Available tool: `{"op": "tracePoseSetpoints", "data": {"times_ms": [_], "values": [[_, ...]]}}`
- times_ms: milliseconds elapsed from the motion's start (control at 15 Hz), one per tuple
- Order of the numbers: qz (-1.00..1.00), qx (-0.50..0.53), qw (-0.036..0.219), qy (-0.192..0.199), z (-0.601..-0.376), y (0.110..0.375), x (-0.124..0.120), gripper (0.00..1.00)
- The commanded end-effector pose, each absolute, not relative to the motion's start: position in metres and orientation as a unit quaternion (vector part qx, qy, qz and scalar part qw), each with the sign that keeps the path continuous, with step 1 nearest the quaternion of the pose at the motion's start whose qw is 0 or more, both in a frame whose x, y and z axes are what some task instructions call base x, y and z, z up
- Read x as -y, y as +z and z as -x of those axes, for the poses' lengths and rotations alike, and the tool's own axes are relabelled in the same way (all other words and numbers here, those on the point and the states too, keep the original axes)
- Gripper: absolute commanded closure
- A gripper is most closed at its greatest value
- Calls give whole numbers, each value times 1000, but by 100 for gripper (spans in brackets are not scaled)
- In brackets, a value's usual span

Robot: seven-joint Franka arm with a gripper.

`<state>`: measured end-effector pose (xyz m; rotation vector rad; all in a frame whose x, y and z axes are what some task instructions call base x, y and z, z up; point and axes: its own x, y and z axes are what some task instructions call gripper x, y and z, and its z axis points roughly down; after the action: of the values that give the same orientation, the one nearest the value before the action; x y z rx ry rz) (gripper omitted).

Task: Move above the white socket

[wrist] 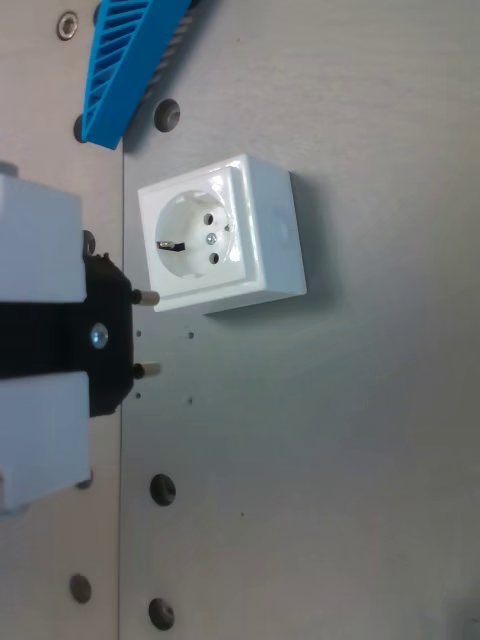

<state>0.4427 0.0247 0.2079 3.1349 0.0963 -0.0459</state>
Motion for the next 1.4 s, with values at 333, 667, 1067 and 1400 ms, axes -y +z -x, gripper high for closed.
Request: {"op": "tracePoseSetpoints", "data": {"times_ms": [333, 667, 1067, 1400], "values": [[-996, -81, 0, 32, -428, 182, -33, 100], [-995, -96, 0, 32, -418, 163, -41, 100], [-994, -108, 1, 34, -406, 142, -49, 100], [-993, -115, 1, 36, -397, 128, -55, 100]]}}
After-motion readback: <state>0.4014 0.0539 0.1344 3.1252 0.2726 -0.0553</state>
